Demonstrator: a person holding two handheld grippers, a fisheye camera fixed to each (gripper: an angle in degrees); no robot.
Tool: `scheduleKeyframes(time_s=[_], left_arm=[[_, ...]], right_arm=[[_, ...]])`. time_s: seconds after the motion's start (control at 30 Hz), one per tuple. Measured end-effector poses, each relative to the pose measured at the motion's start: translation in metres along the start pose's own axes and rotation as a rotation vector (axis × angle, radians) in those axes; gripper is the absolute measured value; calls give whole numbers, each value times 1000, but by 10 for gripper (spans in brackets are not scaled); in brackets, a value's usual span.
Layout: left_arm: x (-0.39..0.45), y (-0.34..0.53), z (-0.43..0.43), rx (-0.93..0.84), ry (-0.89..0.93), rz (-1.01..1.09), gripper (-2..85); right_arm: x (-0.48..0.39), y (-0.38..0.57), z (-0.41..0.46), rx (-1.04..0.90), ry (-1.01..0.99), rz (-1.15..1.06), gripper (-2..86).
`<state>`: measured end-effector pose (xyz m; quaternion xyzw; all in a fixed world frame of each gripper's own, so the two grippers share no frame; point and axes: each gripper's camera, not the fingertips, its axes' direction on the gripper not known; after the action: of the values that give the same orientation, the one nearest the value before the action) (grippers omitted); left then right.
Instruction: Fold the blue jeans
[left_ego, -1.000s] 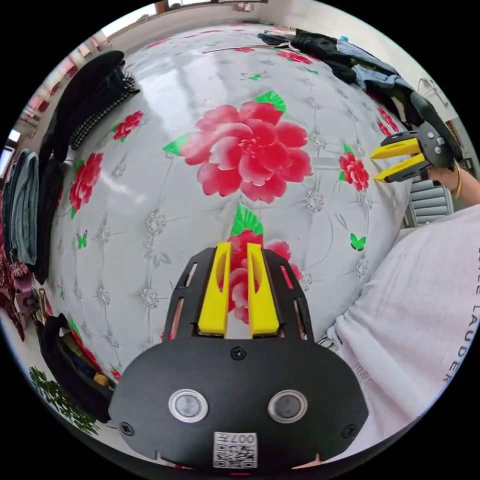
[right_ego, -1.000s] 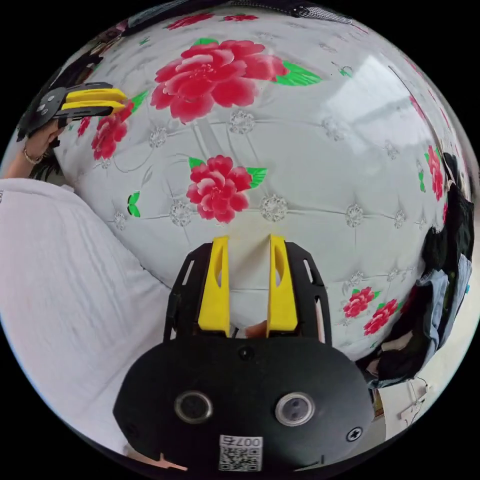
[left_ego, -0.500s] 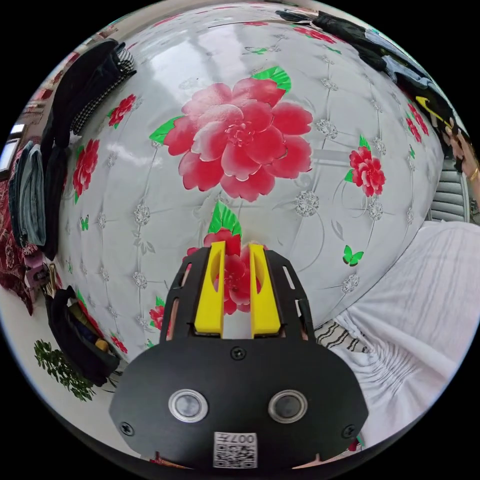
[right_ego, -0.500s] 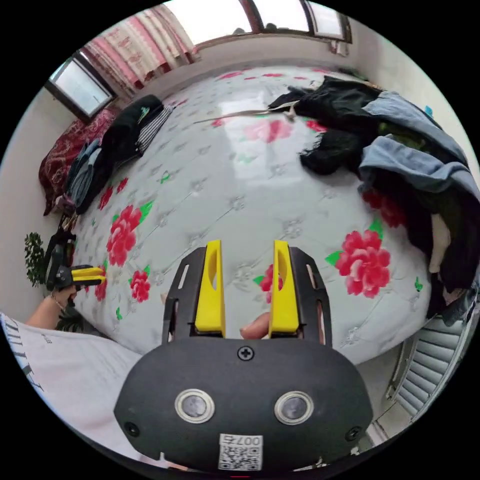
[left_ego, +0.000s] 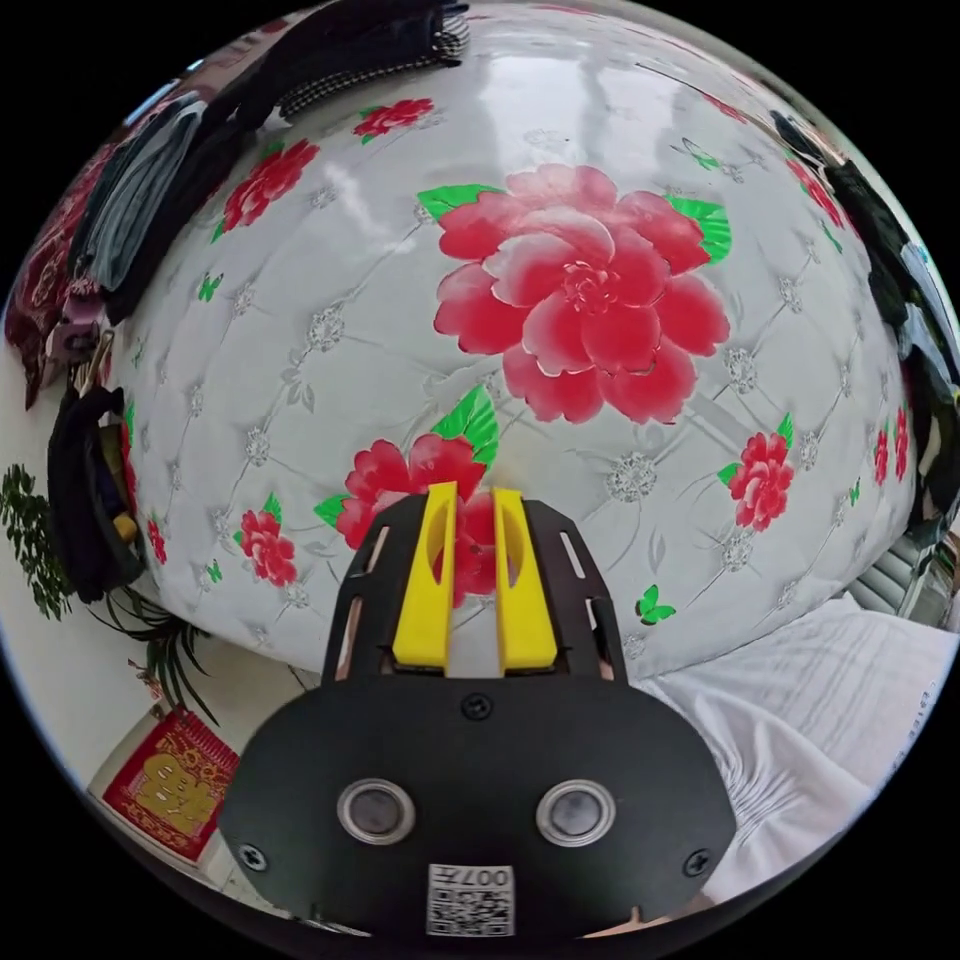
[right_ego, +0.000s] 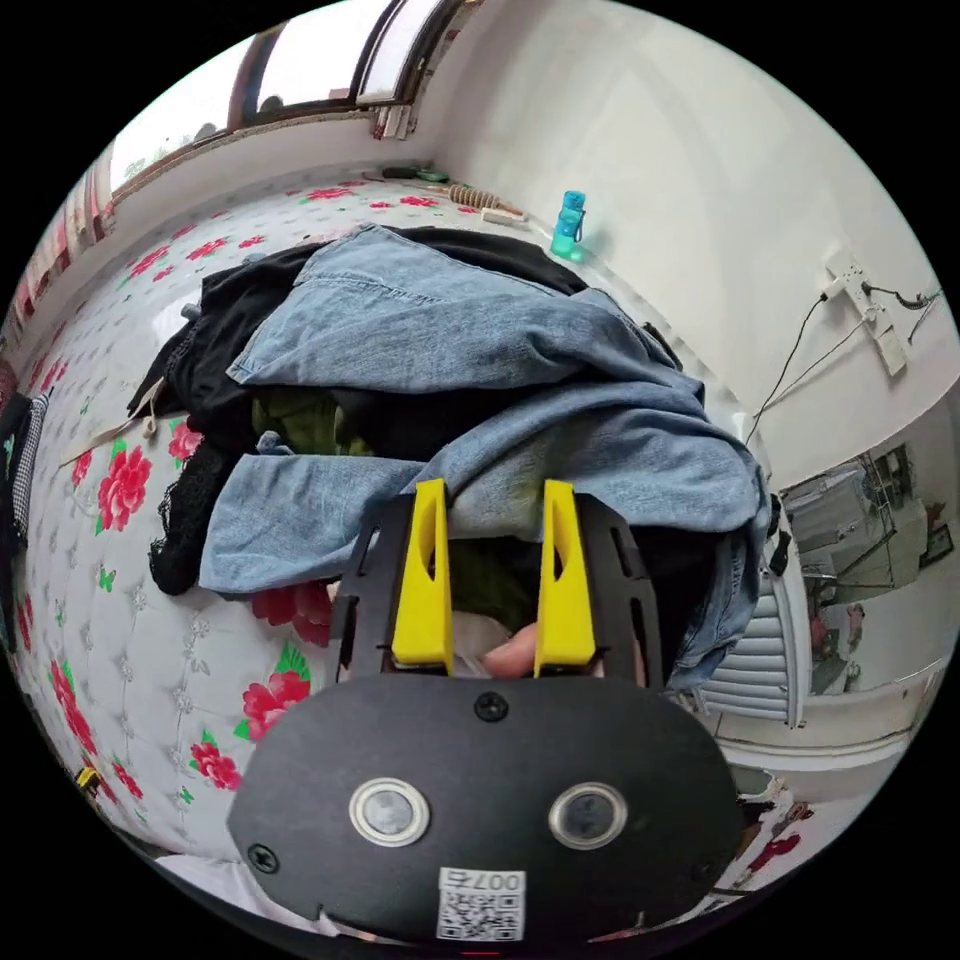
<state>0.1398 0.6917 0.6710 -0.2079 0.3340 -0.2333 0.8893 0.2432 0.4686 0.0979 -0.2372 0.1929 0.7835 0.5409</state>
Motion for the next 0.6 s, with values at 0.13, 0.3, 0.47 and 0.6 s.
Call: scheduleKeyframes(time_s=[0.13, 0.3, 0.47, 0.6], left_arm=[[-23, -7, -20, 14, 22, -57, 53], [-43, -8, -65, 53, 48, -65, 0], [-65, 11, -131, 226, 300, -35, -9], [-107, 31, -202, 332, 421, 29, -10]], right_arm=[[-32, 23, -34, 52, 126, -102, 51], [-21, 92, -173, 368, -34, 8, 11], [-59, 146, -295, 503, -228, -33, -1], [-146, 204, -392, 584, -409, -203, -2]])
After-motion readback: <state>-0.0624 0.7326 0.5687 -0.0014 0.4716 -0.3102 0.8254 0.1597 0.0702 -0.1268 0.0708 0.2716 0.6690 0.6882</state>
